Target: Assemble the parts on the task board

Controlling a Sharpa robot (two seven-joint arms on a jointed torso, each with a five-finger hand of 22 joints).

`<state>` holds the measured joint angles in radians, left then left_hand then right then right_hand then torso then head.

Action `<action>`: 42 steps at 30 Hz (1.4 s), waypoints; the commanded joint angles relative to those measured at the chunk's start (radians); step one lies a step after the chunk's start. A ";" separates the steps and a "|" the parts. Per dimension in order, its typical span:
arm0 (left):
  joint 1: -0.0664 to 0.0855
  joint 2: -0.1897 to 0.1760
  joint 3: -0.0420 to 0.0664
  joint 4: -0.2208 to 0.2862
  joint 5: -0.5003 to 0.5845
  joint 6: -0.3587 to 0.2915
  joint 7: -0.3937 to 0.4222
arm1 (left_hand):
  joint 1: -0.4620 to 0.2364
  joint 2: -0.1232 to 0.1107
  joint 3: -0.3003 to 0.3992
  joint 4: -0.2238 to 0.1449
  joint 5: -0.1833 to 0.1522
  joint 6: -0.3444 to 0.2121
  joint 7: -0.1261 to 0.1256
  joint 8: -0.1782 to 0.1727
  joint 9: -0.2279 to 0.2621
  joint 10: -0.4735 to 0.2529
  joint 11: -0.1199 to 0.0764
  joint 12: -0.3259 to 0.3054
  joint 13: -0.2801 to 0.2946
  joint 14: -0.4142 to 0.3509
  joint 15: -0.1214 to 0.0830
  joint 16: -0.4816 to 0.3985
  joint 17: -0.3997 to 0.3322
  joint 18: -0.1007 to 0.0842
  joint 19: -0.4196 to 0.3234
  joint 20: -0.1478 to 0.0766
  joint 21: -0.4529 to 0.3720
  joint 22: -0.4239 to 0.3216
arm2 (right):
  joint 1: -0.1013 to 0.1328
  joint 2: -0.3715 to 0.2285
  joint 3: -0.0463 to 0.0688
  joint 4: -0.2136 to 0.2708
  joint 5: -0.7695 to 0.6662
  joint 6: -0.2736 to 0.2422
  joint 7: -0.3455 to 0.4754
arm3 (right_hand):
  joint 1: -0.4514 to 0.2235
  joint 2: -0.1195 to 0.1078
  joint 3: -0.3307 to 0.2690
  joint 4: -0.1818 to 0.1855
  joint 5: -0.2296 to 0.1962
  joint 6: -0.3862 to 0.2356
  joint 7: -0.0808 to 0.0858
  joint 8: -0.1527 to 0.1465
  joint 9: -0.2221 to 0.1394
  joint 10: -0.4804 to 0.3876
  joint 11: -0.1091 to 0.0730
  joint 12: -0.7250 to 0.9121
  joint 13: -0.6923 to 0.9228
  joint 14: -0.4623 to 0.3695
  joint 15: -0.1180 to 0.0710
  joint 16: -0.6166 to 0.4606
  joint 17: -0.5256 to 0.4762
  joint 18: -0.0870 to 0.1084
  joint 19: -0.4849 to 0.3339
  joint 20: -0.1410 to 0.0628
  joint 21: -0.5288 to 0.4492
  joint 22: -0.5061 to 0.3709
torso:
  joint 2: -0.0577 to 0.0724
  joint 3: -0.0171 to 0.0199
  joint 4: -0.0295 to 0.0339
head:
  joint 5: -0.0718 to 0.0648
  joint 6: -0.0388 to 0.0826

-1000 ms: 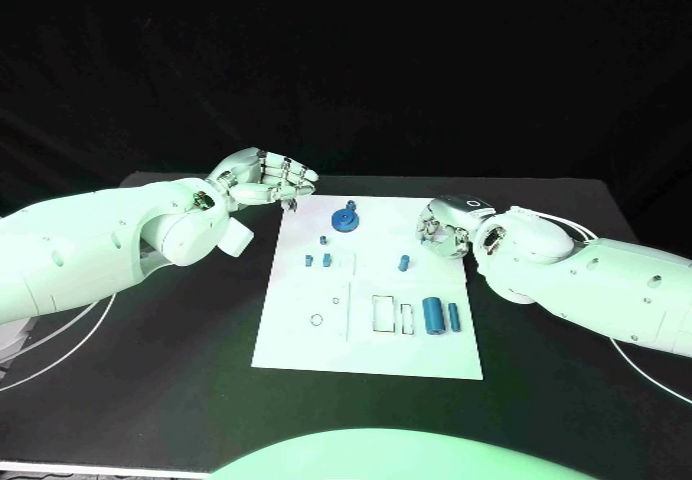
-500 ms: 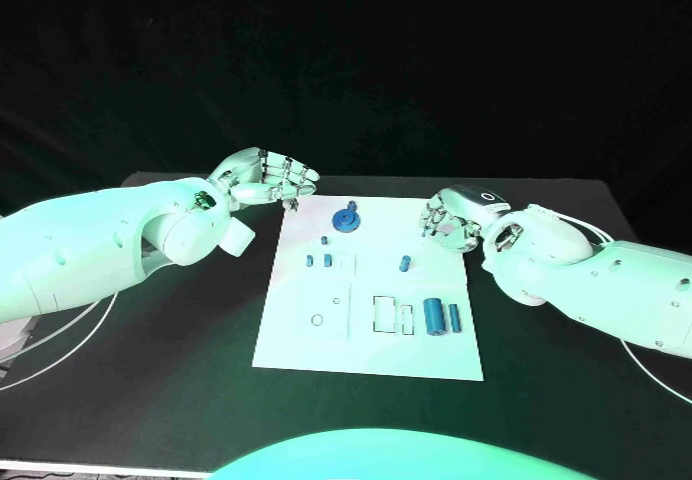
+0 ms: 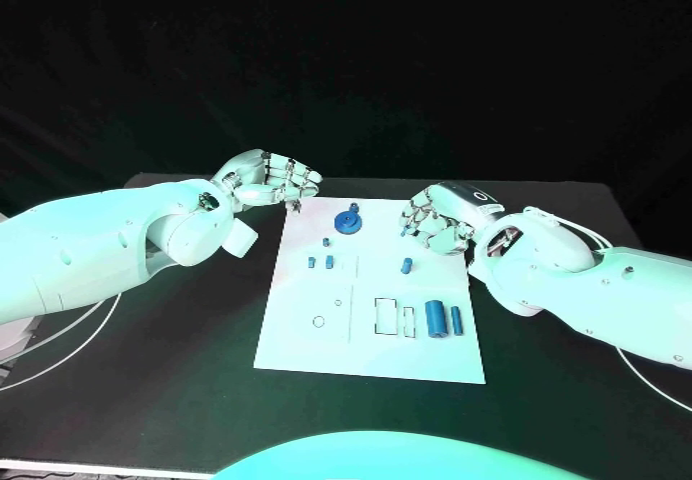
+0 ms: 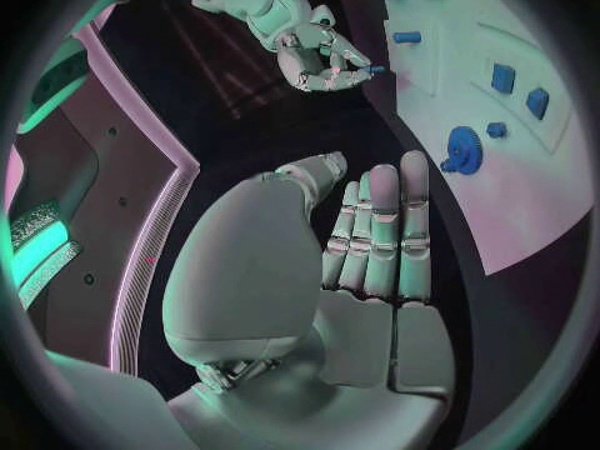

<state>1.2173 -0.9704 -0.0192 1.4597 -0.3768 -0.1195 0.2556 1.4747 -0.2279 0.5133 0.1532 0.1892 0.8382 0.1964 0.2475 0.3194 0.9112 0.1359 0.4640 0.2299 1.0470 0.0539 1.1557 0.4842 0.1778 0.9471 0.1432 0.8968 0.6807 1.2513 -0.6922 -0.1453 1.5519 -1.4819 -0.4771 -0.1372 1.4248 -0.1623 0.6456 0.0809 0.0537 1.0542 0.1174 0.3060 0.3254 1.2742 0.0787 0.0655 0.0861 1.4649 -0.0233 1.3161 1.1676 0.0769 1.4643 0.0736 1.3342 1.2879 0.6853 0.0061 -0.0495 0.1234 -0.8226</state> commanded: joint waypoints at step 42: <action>0.001 0.043 0.000 0.008 0.022 0.000 0.022 | -0.002 -0.005 -0.009 -0.005 0.002 0.001 0.005 0.006 -0.001 -0.011 -0.001 0.002 -0.002 -0.010 0.004 -0.011 -0.002 0.007 -0.004 0.007 -0.009 -0.005 | -0.112 0.187 -0.045 -0.003 -0.112 0.095 -0.045 | -0.012 0.000 0.003 -0.017 0.006 0.004 0.002 0.006 0.005 0.035 -0.029 0.001 0.001 0.038 -0.009 0.006 0.001 -0.013 0.005 -0.005 0.002 -0.002 | 0.001 -0.0007 0.0041 | 0.106 -0.050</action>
<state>1.2175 -0.9300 -0.0197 1.4661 -0.3630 -0.1223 0.2618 1.4747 -0.2279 0.5091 0.1489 0.1892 0.8382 0.1963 0.2475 0.3188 0.9078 0.1323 0.4639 0.2291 1.0433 0.0576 1.1521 0.4836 0.1778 0.9436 0.1466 0.8929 0.6763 1.1403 -0.5044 -0.1900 1.5467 -1.5534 -0.4118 -0.1625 1.4157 -0.1716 0.6485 0.0726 0.0575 1.0521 0.1158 0.3096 0.3284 1.2743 0.0785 0.0601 0.0861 1.4651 -0.0231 1.3158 1.1682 0.0768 1.4643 0.0736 1.3340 1.2845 0.6869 0.0046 -0.0452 0.2309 -0.8726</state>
